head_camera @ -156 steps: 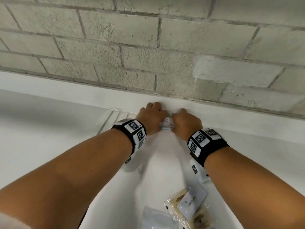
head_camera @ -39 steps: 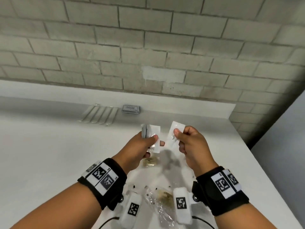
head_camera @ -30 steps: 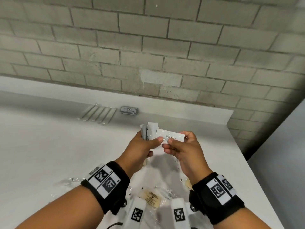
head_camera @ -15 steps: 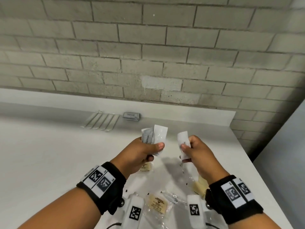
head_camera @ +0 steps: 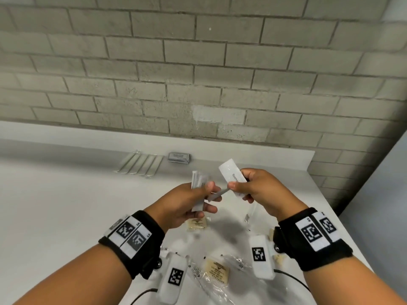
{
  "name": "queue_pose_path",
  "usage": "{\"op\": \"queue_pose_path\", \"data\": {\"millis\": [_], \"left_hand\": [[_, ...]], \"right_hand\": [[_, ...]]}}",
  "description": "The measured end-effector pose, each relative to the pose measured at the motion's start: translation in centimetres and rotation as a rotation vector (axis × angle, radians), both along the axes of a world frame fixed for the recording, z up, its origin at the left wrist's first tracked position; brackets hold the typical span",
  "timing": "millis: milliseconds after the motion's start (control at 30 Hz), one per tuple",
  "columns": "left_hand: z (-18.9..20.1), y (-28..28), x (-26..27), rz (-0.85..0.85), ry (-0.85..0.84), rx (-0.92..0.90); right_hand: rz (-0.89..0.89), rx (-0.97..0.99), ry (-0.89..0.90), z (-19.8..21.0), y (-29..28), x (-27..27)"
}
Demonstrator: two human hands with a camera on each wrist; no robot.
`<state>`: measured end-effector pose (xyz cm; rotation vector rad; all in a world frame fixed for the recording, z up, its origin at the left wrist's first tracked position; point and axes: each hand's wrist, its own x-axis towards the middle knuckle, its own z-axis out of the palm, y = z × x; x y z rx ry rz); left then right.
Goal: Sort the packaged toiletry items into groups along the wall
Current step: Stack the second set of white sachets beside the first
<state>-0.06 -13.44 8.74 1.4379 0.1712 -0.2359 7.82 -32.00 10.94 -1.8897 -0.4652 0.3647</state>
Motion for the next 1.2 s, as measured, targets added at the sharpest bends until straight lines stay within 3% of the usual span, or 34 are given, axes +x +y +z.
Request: {"op": "queue_pose_path", "data": {"millis": [200, 333, 433, 567, 833, 967, 1100, 1200], "left_hand": [[-0.2, -0.5, -0.9, -0.074, -0.016, 0.002], [-0.5, -0.3, -0.8, 0.032, -0.028, -0.039], [-0.8, 0.2, -0.8, 0.083, -0.045, -0.071], [-1.2, 0.7, -0.7, 0.112, -0.043, -0.094], [-1.6, 0.3, -0.2, 0.114, -0.068, -0.204], [-1.7, -0.5, -0.1, -0.019, -0.053, -0.167], [-1.9, 0.4, -0.2, -0.001, 0.039, -0.356], [-2.0, 1.1, -0.2, 0.01, 0.012, -0.394]], "right_hand": [[-0.072, 0.024, 0.011, -0.1, 2.1, -0.3], [-0.201, 0.171, 0.005, -0.2, 2.0, -0.2], [-0.248, 0.276, 0.127, -0.7, 0.9, 0.1], [-0.171, 0.345, 0.272, -1.2, -0.3, -0.5], [-0.175, 0.39, 0.304, -0.8, 0.9, -1.4], [-0.162, 0.192, 0.2, -2.6, 3.4, -2.5], [-0.32, 0.242, 0.207, -3.2, 2.9, -1.3], [-0.318, 0.343, 0.252, -2.9, 1.9, -0.8]]}}
